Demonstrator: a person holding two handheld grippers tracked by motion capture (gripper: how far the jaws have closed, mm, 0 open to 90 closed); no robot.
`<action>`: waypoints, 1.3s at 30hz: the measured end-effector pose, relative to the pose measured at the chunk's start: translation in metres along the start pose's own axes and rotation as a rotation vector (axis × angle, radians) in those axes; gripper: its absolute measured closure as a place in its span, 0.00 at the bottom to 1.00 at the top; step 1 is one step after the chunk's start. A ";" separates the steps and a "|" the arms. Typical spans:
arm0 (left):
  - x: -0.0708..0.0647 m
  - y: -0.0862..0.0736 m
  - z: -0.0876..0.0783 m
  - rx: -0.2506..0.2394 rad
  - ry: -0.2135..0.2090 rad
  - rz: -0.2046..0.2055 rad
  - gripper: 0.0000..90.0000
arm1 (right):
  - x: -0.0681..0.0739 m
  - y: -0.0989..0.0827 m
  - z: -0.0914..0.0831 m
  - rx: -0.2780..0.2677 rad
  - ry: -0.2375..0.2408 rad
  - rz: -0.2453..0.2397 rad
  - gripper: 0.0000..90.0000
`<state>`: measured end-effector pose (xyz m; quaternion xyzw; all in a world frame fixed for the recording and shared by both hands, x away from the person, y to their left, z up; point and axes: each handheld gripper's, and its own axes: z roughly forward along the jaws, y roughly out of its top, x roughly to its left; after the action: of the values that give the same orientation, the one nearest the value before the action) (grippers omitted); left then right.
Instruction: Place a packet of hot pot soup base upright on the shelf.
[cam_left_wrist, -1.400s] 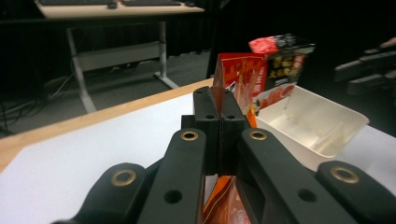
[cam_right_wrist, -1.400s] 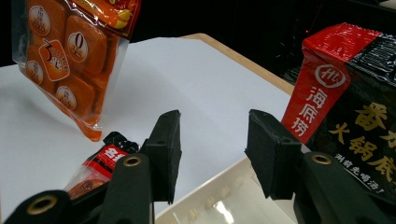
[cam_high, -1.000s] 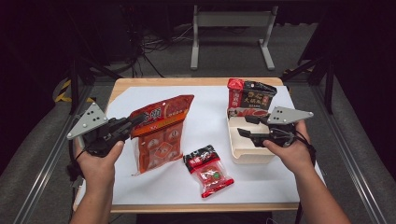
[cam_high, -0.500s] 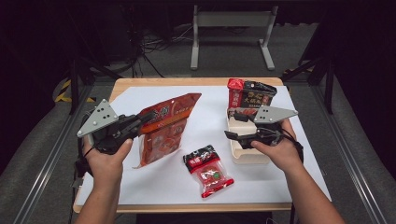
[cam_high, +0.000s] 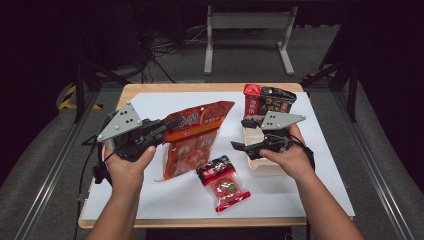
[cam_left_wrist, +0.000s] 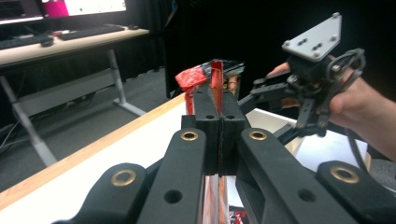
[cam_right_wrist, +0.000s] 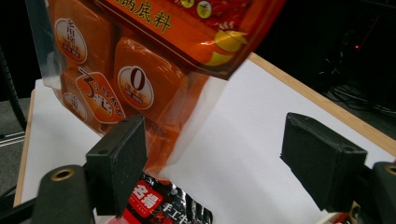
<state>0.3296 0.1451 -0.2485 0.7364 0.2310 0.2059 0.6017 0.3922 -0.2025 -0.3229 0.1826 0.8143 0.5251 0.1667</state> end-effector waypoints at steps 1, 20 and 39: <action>-0.002 0.001 0.002 -0.001 -0.005 0.004 1.00 | 0.000 0.000 0.001 0.000 0.002 -0.002 0.25; -0.019 0.014 0.025 -0.035 -0.116 0.045 1.00 | 0.003 -0.001 0.016 -0.041 0.158 -0.079 0.23; -0.013 0.011 0.023 -0.067 -0.109 0.012 1.00 | 0.007 -0.002 0.014 -0.056 0.212 -0.118 0.49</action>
<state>0.3338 0.1179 -0.2427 0.7273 0.1867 0.1768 0.6363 0.3926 -0.1888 -0.3308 0.0729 0.8218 0.5532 0.1153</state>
